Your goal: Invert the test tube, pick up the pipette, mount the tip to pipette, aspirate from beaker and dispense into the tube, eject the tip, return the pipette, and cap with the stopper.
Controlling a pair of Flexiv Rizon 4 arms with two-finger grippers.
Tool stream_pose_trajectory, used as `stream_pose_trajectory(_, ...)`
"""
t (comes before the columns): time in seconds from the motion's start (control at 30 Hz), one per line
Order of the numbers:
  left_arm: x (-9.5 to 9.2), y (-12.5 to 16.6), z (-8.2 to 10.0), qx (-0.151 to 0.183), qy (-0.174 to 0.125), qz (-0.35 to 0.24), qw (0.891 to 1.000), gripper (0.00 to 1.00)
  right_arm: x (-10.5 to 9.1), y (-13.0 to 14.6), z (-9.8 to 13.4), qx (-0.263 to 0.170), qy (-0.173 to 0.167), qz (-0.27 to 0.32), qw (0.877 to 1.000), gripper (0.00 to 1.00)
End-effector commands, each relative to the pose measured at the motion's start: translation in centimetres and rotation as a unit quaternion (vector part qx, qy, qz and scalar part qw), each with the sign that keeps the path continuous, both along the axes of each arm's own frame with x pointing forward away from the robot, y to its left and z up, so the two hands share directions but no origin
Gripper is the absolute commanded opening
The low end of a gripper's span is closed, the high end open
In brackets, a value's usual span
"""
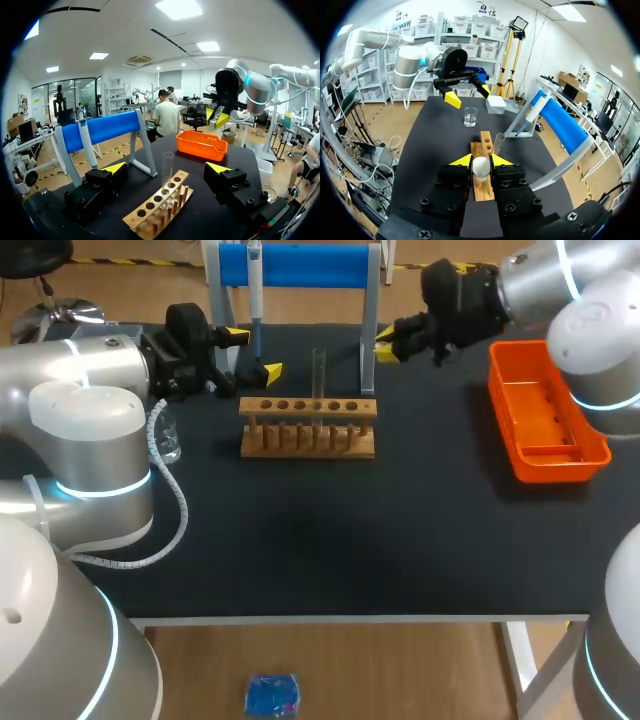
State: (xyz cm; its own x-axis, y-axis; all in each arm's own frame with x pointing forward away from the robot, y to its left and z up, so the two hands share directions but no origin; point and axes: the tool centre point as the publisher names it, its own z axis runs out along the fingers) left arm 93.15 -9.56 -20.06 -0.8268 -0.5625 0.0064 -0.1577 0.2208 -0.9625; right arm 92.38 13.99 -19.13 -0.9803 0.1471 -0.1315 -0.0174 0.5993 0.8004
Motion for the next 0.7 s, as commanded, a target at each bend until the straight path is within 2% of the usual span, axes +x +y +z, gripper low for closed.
stream_pose_trajectory(0.03, 0.0, -0.1, 0.0, 0.0, 0.0, 0.001, 1.0, 1.0, 1.7, 2.1, -0.4, -0.016, 0.006, 0.004, 1.0, 0.0)
stream_pose_trajectory(0.27, 0.0, -0.1, 0.0, 0.0, 0.0, 0.001, 1.0, 1.0, 2.6, 3.8, -0.5, -0.015, 0.007, 0.011, 1.0, 0.0)
stream_pose_trajectory(0.43, 0.0, -0.1, 0.0, 0.0, 0.0, 0.001, 1.0, 1.0, 3.0, 4.7, -0.7, -0.003, 0.02, 0.036, 0.999, 0.0)
stream_pose_trajectory(0.7, 0.0, -0.1, 0.0, 0.0, 0.0, 0.001, 1.0, 1.0, 3.3, 5.5, -0.7, -0.004, 0.02, 0.067, 0.998, 0.0)
